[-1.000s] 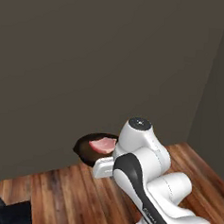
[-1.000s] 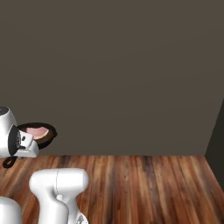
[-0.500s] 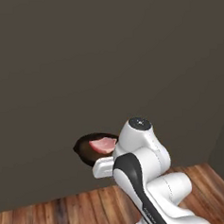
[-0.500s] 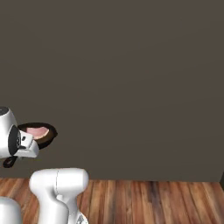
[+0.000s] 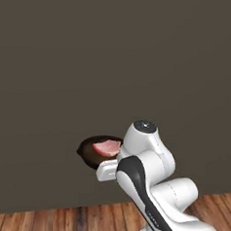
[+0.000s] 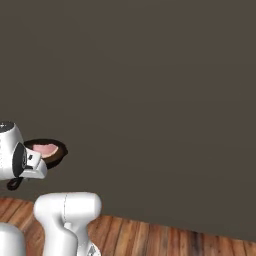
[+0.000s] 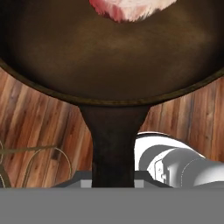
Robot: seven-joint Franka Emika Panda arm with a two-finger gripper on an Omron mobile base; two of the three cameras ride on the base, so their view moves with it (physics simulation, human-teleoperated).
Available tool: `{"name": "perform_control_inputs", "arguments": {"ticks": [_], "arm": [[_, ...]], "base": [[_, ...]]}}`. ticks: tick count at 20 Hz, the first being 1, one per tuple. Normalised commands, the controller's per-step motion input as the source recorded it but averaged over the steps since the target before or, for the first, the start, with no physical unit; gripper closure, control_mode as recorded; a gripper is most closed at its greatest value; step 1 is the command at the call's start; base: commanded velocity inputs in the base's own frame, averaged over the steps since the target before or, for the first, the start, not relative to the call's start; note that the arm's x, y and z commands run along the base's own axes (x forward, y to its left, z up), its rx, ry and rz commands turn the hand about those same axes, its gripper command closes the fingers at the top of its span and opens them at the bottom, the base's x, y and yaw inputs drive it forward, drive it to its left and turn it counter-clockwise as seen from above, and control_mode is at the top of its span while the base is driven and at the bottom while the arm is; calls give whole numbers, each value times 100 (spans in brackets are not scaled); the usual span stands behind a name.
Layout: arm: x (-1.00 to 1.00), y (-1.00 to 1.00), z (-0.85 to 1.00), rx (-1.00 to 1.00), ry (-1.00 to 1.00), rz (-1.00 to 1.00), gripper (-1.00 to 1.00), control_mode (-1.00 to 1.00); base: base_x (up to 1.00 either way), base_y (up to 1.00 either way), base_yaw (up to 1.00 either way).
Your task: Pick up the pan with the steak in it and place it on the dining table. Then place the steak on the plate.
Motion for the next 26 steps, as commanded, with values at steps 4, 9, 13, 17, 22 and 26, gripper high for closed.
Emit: {"name": "perform_control_inputs", "arguments": {"ticks": [4,9,13,17,22,26], "arm": [[0,0,0,0,0,0,100,100],[0,0,0,0,0,0,100,100],[0,0,0,0,0,0,100,100],[0,0,0,0,0,0,100,100],[0,0,0,0,0,0,100,100],[0,0,0,0,0,0,100,100]], "base": [[4,0,43],[0,1,45],[0,3,46],[0,3,46],[0,3,46],[0,2,46]]}}
